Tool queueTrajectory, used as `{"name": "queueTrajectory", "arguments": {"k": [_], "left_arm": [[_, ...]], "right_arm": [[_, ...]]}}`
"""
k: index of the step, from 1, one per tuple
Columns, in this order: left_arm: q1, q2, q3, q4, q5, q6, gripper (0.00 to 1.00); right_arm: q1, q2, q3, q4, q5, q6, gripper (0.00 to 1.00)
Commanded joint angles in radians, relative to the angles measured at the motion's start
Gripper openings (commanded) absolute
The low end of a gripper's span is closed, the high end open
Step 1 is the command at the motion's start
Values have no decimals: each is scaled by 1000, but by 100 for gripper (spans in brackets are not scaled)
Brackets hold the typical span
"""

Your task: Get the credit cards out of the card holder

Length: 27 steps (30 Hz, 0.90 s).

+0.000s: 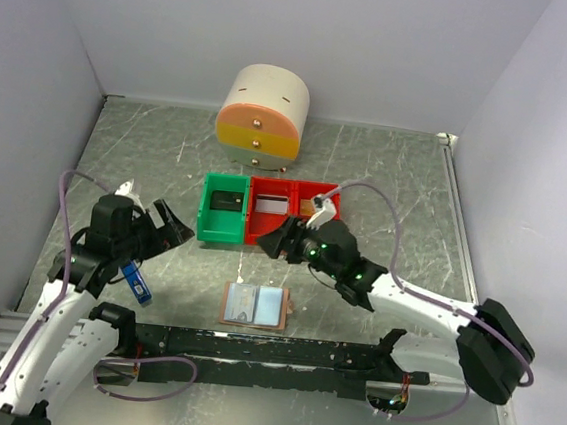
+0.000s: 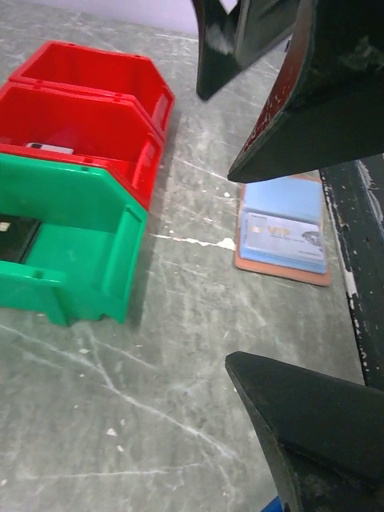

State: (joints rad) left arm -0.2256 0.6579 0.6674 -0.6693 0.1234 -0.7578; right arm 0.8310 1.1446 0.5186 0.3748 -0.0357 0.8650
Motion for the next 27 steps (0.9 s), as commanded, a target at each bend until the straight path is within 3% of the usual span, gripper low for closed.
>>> {"name": "queueTrajectory", "arguments": {"k": [1, 5, 8, 17, 27], "left_arm": [[6, -67, -57, 36, 85, -18, 99], [6, -59, -68, 76, 159, 3, 99], [6, -66, -74, 80, 160, 8, 99], [6, -81, -87, 95, 146, -4, 99], [6, -65, -75, 74, 95, -10, 99]], "right_arm": [[103, 85, 104, -196, 65, 39, 69], [211, 208, 299, -483, 220, -15, 69], [282, 279, 406, -643, 361, 42, 67], [447, 326, 401, -716, 544, 196, 61], [481, 401, 421, -755, 539, 189, 55]]}}
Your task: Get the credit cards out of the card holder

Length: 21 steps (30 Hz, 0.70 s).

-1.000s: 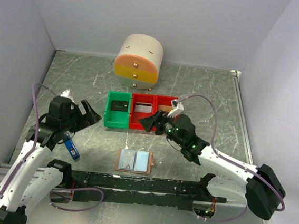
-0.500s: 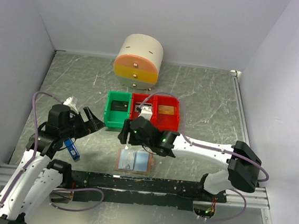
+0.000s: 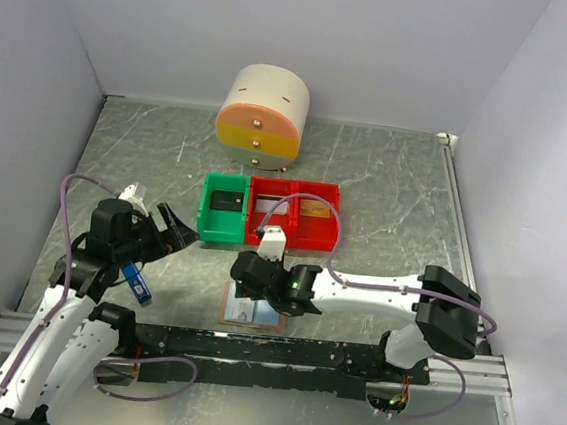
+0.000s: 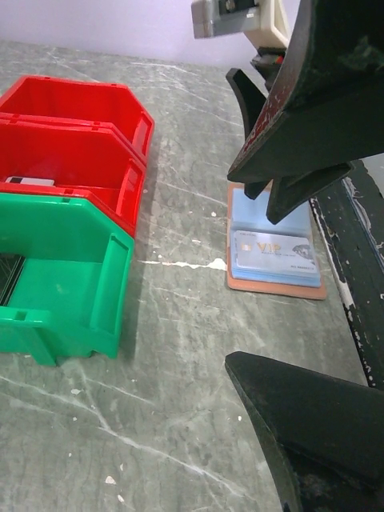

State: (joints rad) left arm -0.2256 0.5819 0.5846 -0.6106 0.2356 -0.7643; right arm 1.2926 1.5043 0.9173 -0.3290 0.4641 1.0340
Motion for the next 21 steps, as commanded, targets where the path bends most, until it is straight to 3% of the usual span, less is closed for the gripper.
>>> {"name": "queueTrajectory", "arguments": {"k": [1, 13, 21], "left_arm": [[6, 14, 1, 21, -10, -7, 99], [6, 7, -13, 45, 3, -4, 99], [4, 29, -76, 193, 277, 78, 94]], "right_arm": [[26, 60, 33, -62, 42, 22, 54], [43, 183, 53, -48, 22, 37, 46], [41, 177, -30, -7, 7, 31, 39]]}}
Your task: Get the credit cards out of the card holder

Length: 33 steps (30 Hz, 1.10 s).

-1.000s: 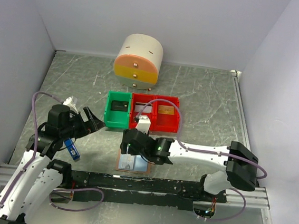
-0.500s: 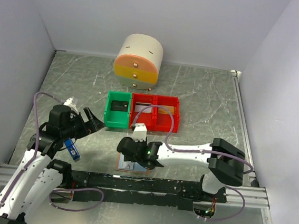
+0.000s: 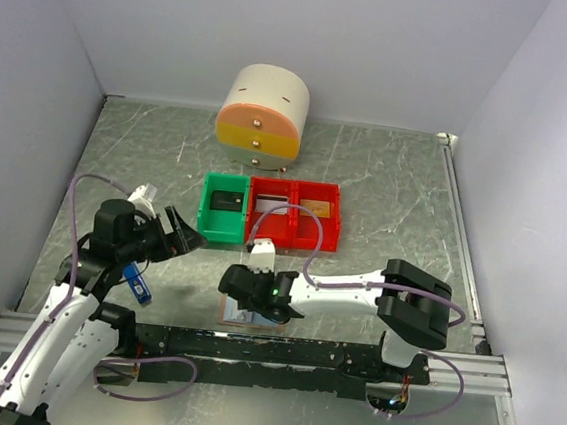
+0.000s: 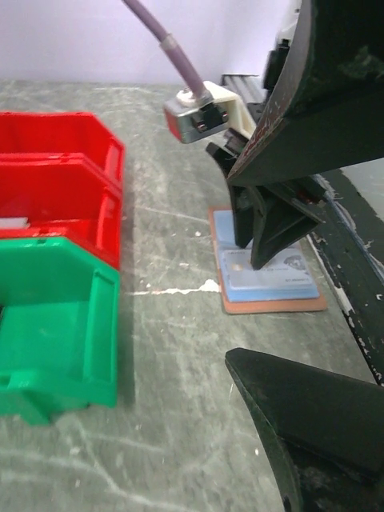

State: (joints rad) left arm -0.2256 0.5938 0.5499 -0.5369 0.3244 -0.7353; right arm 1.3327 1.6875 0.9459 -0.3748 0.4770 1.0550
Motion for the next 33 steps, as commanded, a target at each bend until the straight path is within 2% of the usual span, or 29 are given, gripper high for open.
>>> {"name": "queueTrajectory", "arguments": {"k": [1, 3, 8, 10, 13, 14, 21, 27, 33], "left_arm": [[-1, 28, -59, 145, 229, 50, 92], [-27, 52, -83, 178, 251, 39, 86], [-198, 113, -109, 224, 147, 6, 80], [-288, 171, -102, 232, 87, 3, 77], [-391, 243, -31, 115, -86, 11, 68], [-410, 244, -33, 117, -99, 11, 67], [-436, 313, -85, 199, 3, 24, 61], [-459, 414, -110, 280, 34, 32, 48], [-478, 458, -104, 294, 38, 47, 44]], "right_arm": [[-2, -23, -84, 65, -16, 11, 39], [-13, -58, -138, 122, -44, 15, 37], [-53, -127, -237, 232, -127, 20, 35], [-65, -149, -262, 269, -146, 23, 34], [-82, -173, -285, 310, -182, 29, 34], [-85, -180, -290, 315, -185, 33, 34], [-124, -216, -339, 375, -261, 41, 35], [-130, -240, -348, 412, -310, 39, 35], [-130, -240, -346, 443, -348, 43, 35]]}}
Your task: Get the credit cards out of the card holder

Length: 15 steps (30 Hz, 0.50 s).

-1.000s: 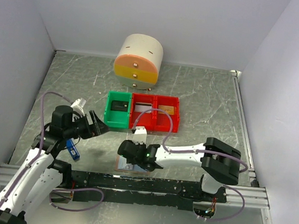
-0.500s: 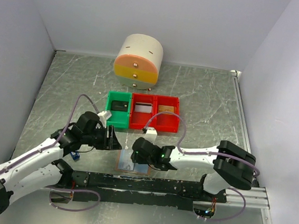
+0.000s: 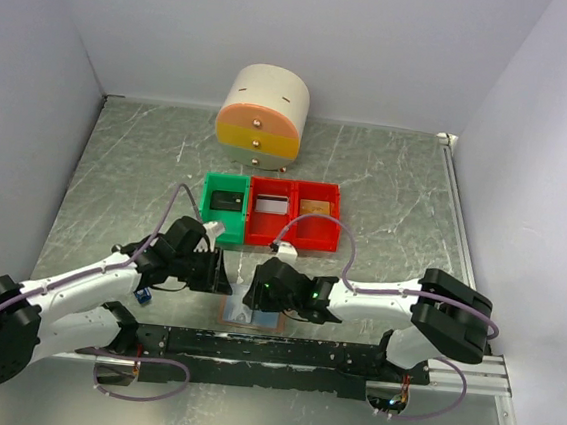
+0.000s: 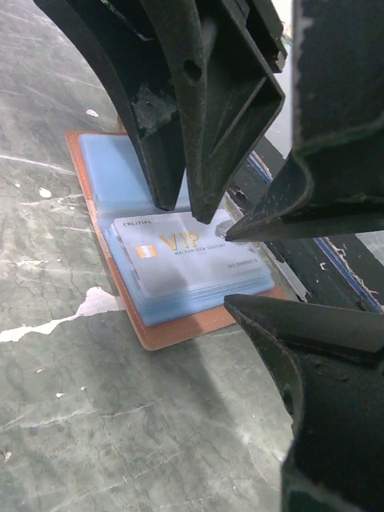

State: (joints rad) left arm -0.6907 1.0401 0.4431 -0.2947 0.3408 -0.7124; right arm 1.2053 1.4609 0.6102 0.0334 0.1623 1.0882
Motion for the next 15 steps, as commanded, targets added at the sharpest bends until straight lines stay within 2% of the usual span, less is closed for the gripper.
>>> {"name": "queueTrajectory", "arguments": {"k": [1, 9, 15], "left_arm": [[-14, 16, 0, 56, 27, 28, 44], [-41, 59, 9, 62, 40, 44, 44], [-69, 81, 21, 66, 30, 51, 46]], "right_arm": [[-3, -9, -10, 34, -33, 15, 35], [-3, -22, -70, 50, -5, 111, 34], [-17, -15, -93, 86, -22, 104, 32]]}}
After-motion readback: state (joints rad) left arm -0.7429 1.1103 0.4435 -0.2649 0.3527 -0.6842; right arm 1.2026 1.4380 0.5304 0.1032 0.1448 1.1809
